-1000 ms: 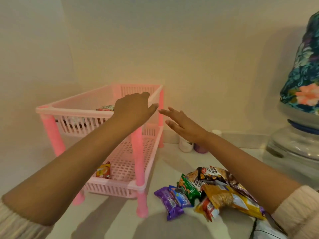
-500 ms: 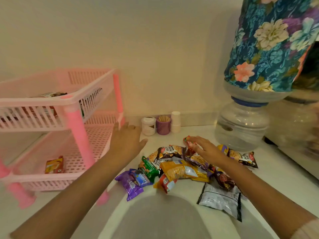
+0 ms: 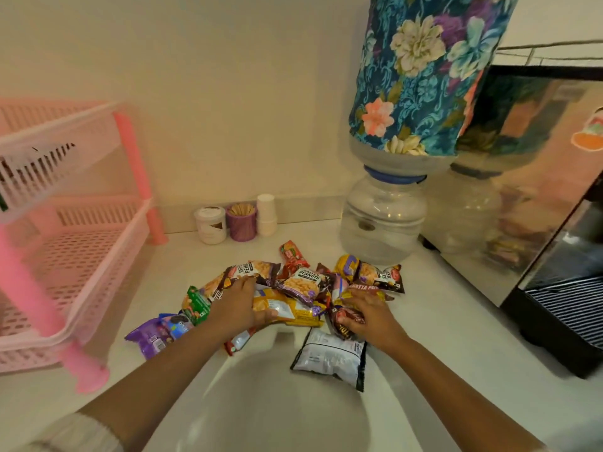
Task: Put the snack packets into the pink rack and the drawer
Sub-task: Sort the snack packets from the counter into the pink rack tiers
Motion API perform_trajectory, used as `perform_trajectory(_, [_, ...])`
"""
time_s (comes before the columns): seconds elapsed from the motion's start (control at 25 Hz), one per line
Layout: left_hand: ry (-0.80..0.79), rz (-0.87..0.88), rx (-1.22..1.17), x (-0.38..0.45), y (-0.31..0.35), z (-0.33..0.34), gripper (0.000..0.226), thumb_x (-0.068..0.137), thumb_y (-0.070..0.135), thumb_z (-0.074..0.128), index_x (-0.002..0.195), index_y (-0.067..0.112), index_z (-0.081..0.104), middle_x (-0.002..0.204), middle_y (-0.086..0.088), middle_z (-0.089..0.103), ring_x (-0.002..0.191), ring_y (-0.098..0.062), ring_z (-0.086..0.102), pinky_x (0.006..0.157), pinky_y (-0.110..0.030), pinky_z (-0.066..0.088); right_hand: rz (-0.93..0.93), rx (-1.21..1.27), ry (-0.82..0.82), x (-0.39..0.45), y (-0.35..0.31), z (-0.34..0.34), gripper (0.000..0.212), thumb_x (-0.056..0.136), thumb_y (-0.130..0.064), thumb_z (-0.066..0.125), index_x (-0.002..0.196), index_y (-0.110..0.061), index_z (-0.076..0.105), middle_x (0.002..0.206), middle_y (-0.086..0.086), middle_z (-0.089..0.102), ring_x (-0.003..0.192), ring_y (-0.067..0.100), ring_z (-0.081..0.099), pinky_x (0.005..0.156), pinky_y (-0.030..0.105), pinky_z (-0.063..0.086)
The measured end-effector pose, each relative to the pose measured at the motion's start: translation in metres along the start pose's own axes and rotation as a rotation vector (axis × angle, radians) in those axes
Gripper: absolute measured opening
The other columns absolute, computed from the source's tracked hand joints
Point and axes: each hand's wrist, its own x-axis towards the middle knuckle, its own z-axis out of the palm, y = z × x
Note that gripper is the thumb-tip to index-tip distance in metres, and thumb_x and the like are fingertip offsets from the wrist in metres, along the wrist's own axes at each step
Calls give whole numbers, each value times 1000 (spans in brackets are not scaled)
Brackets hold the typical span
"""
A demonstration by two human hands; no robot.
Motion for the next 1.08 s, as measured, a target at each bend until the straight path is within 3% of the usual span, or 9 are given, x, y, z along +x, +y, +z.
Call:
perform_trajectory(0.12, [2, -59, 27, 3, 0, 17, 92, 72, 70, 54, 141, 15, 28, 142, -10, 39, 126, -30, 40, 100, -44, 40, 47, 4, 64, 1, 3, 6, 80, 65, -77, 32, 125, -30, 54, 146, -1, 38, 133, 21, 31, 109, 40, 28])
perform_trajectory(0.24, [6, -98, 130, 3, -1, 24, 86, 76, 66, 54, 142, 20, 24, 141, -9, 41, 126, -30, 40, 98, -43, 41, 66, -52, 19, 4, 2, 8, 99, 51, -92, 27, 129, -35, 48, 151, -2, 26, 139, 23, 17, 109, 53, 25])
perform_trajectory(0.4, [38, -100, 125, 5, -3, 29, 88, 76, 64, 57, 144, 20, 21, 141, -10, 42, 126, -30, 41, 101, -40, 38, 84, -173, -101, 2, -3, 13, 80, 66, -80, 48, 134, -39, 41, 156, -5, 9, 143, 27, -2, 108, 64, 4])
perform_trajectory(0.56, [156, -130, 120, -2, 5, 42, 83, 79, 61, 54, 143, 18, 23, 137, -11, 43, 124, -31, 39, 99, -40, 37, -18, -164, -28, 2, -8, 14, 61, 79, -68, 45, 130, -36, 47, 155, -5, 19, 144, 18, 3, 107, 56, -17])
perform_trajectory(0.6, [179, -130, 119, -2, 6, 44, 81, 80, 61, 53, 143, 18, 24, 136, -11, 43, 124, -31, 39, 98, -40, 38, -62, -132, -9, -1, -10, 15, 56, 82, -64, 46, 129, -34, 49, 154, -6, 22, 144, 16, 6, 110, 50, -15])
perform_trajectory(0.68, [208, -134, 111, -2, 7, 46, 79, 81, 59, 52, 142, 16, 27, 134, -12, 45, 122, -32, 40, 97, -41, 38, -121, -68, 28, -12, -13, 16, 51, 85, -58, 48, 127, -30, 52, 151, -6, 30, 141, 14, 19, 115, 34, 11])
perform_trajectory(0.76, [233, -137, 88, -1, 7, 49, 74, 83, 55, 53, 141, 16, 29, 130, -13, 47, 120, -33, 41, 96, -42, 39, -126, -80, 22, -22, -15, 16, 56, 83, -59, 51, 132, -31, 47, 148, -9, 33, 136, 11, 28, 107, 27, 27])
perform_trajectory(0.92, [242, -169, 48, -1, 5, 49, 64, 87, 43, 55, 140, 18, 31, 128, -14, 47, 117, -33, 42, 92, -42, 40, -46, -124, -20, -25, -14, 15, 61, 82, -57, 52, 137, -34, 37, 150, -13, 29, 138, 13, 24, 108, 37, 27])
perform_trajectory(1.08, [276, -176, 11, -4, 6, 52, 60, 86, 40, 58, 137, 16, 37, 128, -14, 48, 116, -33, 42, 94, -41, 37, -22, -124, -77, -20, -6, 15, 51, 86, -34, 58, 134, -30, 43, 150, -9, 30, 137, 17, 26, 107, 40, 33])
